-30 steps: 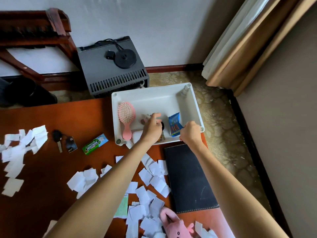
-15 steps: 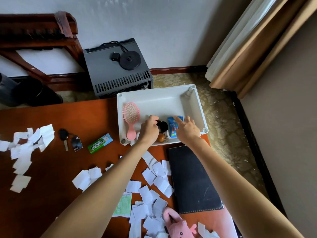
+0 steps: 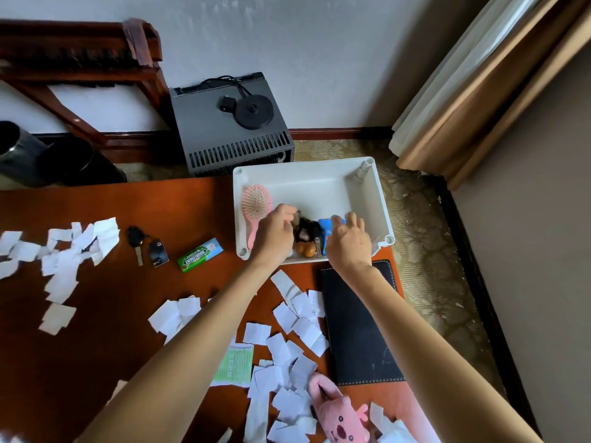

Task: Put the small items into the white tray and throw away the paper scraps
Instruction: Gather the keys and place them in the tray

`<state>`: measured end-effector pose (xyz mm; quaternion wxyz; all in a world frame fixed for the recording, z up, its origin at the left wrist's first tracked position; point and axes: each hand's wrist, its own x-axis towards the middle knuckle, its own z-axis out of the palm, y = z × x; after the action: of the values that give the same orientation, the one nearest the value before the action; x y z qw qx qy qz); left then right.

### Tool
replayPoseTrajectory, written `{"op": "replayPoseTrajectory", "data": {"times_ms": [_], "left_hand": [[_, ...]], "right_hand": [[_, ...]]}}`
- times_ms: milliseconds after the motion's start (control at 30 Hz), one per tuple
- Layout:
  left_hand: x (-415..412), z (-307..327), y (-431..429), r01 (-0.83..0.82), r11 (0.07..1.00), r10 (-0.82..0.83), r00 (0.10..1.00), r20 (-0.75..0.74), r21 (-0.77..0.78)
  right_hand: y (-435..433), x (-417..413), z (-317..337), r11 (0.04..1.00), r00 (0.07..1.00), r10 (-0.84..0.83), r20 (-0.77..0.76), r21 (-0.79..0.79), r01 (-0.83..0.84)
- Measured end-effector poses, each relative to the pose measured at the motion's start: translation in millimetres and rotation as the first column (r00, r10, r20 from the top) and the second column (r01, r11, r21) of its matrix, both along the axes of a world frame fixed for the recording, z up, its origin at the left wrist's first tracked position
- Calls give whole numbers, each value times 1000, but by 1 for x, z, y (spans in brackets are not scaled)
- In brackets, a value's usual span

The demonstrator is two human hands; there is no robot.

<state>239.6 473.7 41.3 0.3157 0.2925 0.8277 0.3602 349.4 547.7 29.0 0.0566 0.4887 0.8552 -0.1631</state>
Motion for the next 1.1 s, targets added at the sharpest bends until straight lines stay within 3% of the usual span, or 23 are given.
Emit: {"op": "replayPoseTrajectory", "data": {"times_ms": [133,233,400,500,600,700,800,900,1100], "left_hand": [[-27,8,-49,-175,984,174,960,-218,15],[-50,-8,-93,-311,948,282,921,-268,-74],[-81,-45,-132,-165,940,60,942,-329,-299],[-92,-56,-140,-79,931,-56,934,-353,-357],[-95,-65,-143,-1,928,-128,939,-321,-373],[-96,-72,-155,45,972,-107,960,-260,-231],[-108,-75,-170,-167,985,147,936,-320,-37],[-136,-73,-174,-333,943,295,865,-406,-24],[-191,-78,-159,-180,951,21,847,-531,-250]], "right_hand": [[-43,-35,15,987,956,149,-253,100,-128],[-89,-64,12,947,889,317,-331,50,-318],[-142,-94,-15,872,867,425,-262,-139,-469],[-151,-108,-29,887,943,247,-223,-341,-312],[-146,-123,-33,911,988,-20,-154,-410,-45],[-140,-142,-32,870,972,-211,-107,-473,137],[-140,-158,-35,870,977,-207,-53,-466,159],[-141,-168,-40,870,982,-190,9,-461,173],[-143,-182,-44,875,985,-172,16,-456,161]]}}
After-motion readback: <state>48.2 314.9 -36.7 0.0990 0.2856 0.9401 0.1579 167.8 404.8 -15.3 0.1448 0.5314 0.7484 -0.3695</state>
